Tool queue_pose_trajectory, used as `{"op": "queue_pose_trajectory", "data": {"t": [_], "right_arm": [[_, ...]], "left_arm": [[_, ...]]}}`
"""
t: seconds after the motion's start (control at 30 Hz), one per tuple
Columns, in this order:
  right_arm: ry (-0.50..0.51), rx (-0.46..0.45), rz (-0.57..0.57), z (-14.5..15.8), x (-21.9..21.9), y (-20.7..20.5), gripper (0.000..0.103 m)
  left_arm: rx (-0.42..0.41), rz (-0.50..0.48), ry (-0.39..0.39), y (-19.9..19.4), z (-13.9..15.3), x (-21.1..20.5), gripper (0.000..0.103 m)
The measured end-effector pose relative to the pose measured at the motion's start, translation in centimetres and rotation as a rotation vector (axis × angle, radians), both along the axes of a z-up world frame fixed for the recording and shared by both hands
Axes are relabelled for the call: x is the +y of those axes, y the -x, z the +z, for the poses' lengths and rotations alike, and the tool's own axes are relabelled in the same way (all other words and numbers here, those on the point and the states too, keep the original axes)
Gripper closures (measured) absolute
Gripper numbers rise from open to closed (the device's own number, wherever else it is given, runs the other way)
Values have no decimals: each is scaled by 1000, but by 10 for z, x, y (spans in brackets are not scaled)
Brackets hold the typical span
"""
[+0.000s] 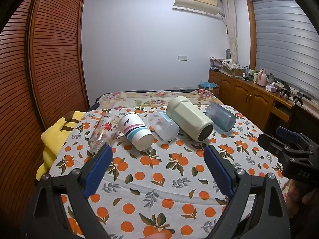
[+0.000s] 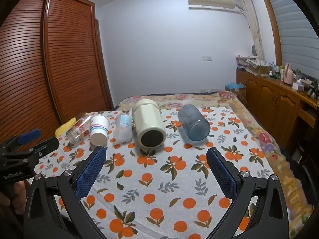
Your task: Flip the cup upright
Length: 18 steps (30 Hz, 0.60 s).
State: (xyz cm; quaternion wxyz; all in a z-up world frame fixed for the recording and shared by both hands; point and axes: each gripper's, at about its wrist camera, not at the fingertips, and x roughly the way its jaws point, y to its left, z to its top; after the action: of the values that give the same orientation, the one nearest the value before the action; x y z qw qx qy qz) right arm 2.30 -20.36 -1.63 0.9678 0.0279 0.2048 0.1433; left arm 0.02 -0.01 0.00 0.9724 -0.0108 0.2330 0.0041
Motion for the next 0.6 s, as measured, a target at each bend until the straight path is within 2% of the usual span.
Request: {"op": "queue_pose_trajectory", "data": {"t": [0.6], "right_arm": [[-9, -1, 1, -1, 0, 1, 1]], "left_arm": [[-10, 3, 5, 2, 0, 2, 10]]}}
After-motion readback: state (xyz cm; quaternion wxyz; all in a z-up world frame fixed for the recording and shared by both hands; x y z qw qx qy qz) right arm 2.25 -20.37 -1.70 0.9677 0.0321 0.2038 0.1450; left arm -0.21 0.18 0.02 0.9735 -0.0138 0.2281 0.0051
